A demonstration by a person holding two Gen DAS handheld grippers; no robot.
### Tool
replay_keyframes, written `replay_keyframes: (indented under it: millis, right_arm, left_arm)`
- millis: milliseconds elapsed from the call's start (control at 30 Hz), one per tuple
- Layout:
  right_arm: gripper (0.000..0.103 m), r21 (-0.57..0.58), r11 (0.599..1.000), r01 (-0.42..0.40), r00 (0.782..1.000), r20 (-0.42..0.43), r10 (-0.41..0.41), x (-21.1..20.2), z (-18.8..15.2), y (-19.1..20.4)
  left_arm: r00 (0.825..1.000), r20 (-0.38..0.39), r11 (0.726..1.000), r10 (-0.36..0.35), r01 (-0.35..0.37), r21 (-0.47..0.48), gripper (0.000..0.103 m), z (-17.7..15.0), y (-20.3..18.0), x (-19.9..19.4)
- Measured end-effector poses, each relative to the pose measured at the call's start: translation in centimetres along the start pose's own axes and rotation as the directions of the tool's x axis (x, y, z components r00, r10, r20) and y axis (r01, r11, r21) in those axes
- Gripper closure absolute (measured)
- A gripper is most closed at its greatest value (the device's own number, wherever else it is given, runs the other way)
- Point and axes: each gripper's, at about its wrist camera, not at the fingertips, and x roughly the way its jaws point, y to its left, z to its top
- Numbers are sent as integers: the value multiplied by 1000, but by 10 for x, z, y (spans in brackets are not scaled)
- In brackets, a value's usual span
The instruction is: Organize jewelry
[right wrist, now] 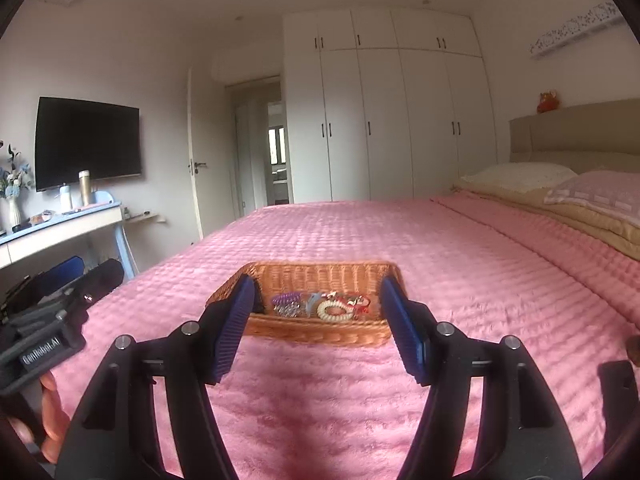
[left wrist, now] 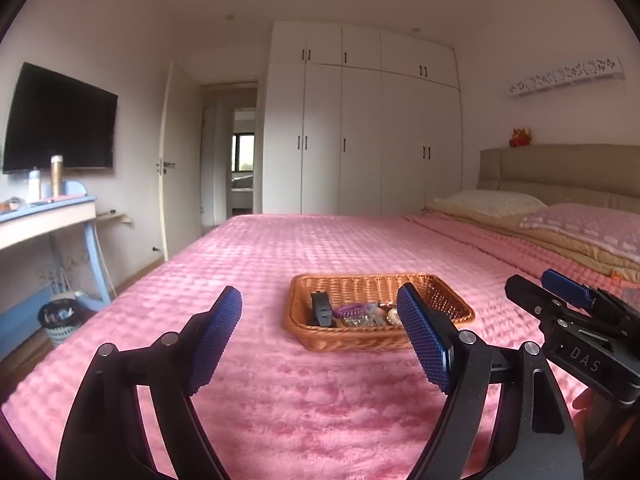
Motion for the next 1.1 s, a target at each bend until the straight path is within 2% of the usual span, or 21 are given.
replay_keyframes:
  millis: [67, 100, 133, 200, 433, 533, 633, 833, 1100]
  right_arm:
    - [40, -11, 1000, 17, 1000, 19, -17, -1, -3, 0]
    - [38, -19, 999, 27, 999, 31, -27, -2, -5, 0]
    - [31, -28, 999, 35, 999, 34, -34, -1, -8, 1]
    - [29, -34, 998, 43, 999, 24, -42, 2, -16, 1]
    - [29, -54, 995, 81, 996, -30, -82, 24, -38, 2]
    - [28, -47, 996, 80, 997, -18, -81, 22, -39, -1]
    - [23, -37, 996, 80, 997, -9, -80, 21, -40, -2]
    - [23, -16, 997, 73, 997, -8, -74, 21, -40, -7]
    - [23, -27, 997, 75, 997, 2, -75, 19, -41, -4]
  left_arm:
    - [1000, 16, 1000, 6, -6, 4, 24, -3, -4, -1]
    - [999, 30, 1000, 15, -15, -2, 20, -7, -6, -1]
    - [999, 34, 1000, 22, -21, -6, 16, -8, -5, 0]
    - [999, 30, 999, 45, -44, -16, 16, -15, -3, 8]
    - [994, -31, 994, 106, -107, -36, 16, -37, 4, 30]
    - [993, -40, 993, 114, -115, -26, 16, -44, 4, 34]
    - [992, -40, 993, 120, -121, -15, 16, -49, 2, 32]
    - [990, -15, 989, 137, -138, -52, 11, -48, 10, 25]
    - [990, 6, 989, 143, -143, -25, 10, -47, 4, 22]
